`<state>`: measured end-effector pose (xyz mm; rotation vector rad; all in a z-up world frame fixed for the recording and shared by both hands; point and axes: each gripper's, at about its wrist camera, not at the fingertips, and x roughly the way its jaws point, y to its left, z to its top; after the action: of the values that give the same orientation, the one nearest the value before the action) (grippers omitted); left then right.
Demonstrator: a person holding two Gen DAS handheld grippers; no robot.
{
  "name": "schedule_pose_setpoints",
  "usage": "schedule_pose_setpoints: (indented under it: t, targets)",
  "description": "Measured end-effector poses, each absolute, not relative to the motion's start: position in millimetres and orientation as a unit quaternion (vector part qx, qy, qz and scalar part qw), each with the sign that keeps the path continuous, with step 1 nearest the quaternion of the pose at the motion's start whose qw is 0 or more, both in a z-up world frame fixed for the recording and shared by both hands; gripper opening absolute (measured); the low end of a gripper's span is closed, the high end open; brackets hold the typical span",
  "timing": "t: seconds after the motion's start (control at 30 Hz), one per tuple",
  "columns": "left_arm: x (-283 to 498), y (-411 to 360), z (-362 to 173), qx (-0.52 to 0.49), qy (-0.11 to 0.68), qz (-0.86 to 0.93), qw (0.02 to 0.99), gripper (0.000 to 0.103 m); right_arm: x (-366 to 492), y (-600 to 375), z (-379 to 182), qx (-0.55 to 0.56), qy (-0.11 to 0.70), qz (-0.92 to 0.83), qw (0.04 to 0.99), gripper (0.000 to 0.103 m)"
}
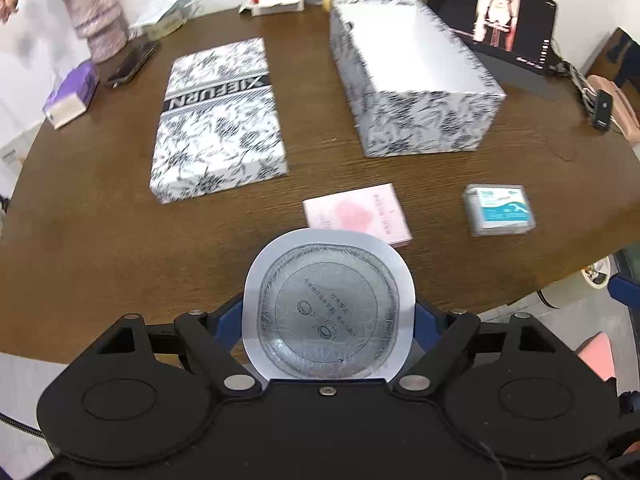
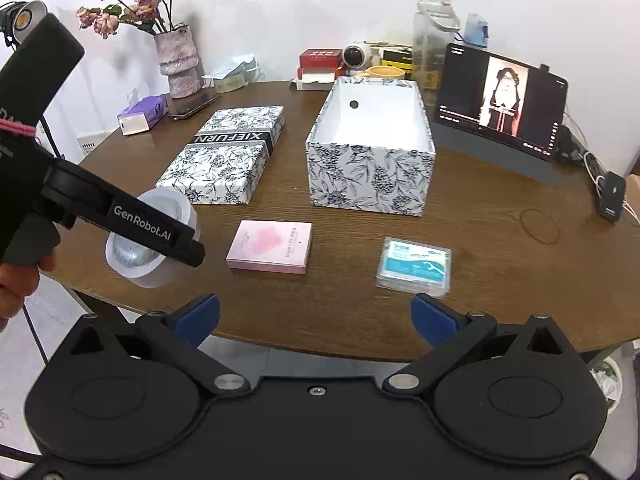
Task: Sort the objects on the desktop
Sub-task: 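Carry the white container with the left gripper into the open floral box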
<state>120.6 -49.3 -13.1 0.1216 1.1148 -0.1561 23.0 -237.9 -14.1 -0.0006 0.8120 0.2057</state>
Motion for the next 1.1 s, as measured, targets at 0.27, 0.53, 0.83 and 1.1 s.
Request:
schedule_pose_setpoints:
  t: [0.27,0.53,0.83,1.1]
  targets:
    - [123,-69,3,0.071,0.518,-0.1,0.846,0.081,23,-253,-6,0.008,0.387,0.097,0.917,0.103]
    - [159,-91,23,0.097,0.505,-0.131,0.848,0.081,54,-265,2,0.006,0.395,0.092,0.914,0.103]
    - [232,-120,38,0.12,0.492,-0.18,0.843,0.081,121,-274,9,-0.015,0.426,0.099,0.899,0.103]
    - [306,-142,36,0.147,0.493,-0.202,0.834,0.081,187,-283,4,-0.015,0.479,0.103,0.871,0.103]
